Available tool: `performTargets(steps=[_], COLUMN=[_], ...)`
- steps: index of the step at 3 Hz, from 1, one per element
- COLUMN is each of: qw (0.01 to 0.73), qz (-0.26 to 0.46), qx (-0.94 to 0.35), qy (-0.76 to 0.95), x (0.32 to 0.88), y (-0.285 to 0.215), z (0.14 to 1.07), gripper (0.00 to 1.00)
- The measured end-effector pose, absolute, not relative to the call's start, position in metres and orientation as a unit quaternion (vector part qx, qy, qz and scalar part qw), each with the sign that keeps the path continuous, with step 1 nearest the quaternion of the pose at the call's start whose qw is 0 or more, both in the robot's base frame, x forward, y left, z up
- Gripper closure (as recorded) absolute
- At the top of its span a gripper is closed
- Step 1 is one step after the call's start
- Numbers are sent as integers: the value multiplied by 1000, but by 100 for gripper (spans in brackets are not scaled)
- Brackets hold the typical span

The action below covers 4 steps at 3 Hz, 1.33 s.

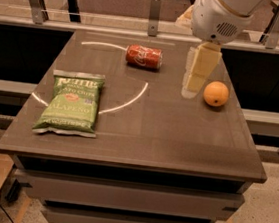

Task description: Place coke can upright

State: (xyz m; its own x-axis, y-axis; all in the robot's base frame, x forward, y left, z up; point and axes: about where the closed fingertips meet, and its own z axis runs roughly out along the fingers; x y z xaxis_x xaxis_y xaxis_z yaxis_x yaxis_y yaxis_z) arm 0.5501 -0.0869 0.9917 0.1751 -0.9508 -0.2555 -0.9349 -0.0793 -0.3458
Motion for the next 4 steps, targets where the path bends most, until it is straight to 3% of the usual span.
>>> performTargets(steps=[2,3,4], qw=[216,224,224], qz=[6,6,6], qx=[-750,-738,-738], qy=[624,636,636], x=[624,697,697], y=[-39,-7,-7], z=[963,941,941], gripper=[0,0,0])
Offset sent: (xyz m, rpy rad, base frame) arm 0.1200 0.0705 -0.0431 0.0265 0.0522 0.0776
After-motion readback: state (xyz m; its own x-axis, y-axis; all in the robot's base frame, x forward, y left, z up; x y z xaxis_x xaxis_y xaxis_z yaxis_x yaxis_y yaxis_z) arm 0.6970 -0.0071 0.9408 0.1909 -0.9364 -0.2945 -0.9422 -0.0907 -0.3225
